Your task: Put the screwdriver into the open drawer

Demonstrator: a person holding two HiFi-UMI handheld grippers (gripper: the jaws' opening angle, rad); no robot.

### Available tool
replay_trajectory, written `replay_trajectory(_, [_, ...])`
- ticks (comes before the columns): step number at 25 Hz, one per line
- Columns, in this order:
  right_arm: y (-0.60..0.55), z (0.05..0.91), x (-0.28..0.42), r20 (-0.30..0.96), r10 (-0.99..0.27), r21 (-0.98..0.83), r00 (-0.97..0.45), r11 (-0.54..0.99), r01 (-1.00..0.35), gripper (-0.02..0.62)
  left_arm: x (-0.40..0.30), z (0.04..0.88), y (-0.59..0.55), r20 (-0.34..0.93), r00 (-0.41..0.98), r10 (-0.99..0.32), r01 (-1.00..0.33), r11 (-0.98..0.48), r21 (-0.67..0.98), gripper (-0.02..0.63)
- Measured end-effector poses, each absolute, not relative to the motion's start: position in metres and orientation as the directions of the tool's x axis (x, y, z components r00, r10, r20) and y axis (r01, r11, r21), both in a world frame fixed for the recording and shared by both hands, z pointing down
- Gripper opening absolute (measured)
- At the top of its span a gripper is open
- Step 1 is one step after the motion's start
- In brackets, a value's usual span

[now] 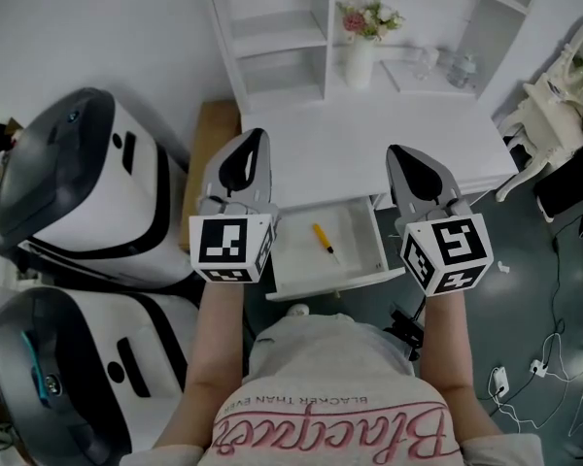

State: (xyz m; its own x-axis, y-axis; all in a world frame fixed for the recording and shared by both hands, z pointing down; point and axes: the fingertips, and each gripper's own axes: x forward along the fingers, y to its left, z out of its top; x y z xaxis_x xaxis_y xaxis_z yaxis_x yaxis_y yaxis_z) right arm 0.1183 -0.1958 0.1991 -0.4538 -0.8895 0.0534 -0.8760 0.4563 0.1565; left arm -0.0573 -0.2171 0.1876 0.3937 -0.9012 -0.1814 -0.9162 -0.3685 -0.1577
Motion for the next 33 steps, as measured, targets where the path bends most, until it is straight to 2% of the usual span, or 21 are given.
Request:
replay_trajectory(11, [-0.194,0.17,0.152,-0.042,-0.937,0.187,-0.347,0.333,-0.924,0.002,-0.071,0.17,-0.22,-0.23,0.363,-0.903,-0.926,-0.322,-0.199,0.011])
replay_trajectory(33, [-0.203,0.156,0.177,-0.104,-0.953,0.196,-0.286,0.262,-0.945,0.002,-0.073,0.158,-0.235,-0.255,0.359,-0.898,-0.929,-0.318,-0.19,0.011])
